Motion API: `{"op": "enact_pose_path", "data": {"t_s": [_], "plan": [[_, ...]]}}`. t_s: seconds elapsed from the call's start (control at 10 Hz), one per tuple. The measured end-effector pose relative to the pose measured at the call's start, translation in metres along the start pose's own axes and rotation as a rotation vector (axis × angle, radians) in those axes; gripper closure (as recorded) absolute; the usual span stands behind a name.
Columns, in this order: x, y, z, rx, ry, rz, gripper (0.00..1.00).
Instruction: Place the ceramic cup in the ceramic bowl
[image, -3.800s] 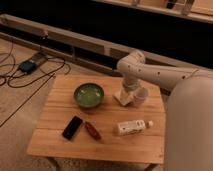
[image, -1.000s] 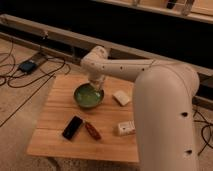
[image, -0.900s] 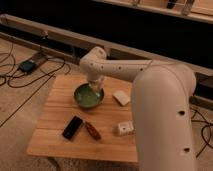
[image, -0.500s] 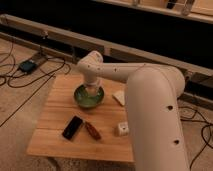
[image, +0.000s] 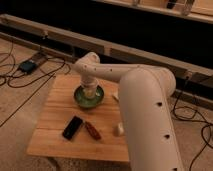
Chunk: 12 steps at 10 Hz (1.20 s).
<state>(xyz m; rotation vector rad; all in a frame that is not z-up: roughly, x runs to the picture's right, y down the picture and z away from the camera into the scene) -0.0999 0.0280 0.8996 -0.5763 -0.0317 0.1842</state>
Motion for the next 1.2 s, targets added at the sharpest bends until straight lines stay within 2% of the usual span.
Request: {"op": "enact_pose_path", "data": {"t_s": [0.2, 0.4, 0.8, 1.0, 1.1, 1.2], "plan": [[0.000, 0.000, -0.001, -0.007, 0.005, -0.011, 0.39], [0.002, -0.004, -0.011, 0.003, 0.011, -0.020, 0.39], [0.021, -0.025, -0.048, 0.048, 0.003, 0.007, 0.39], [0.035, -0.034, -0.067, 0.051, -0.021, 0.039, 0.39], [0.042, -0.036, -0.071, 0.051, -0.023, 0.052, 0.39], [0.040, -0.034, -0.070, 0.046, -0.027, 0.051, 0.39]]}}
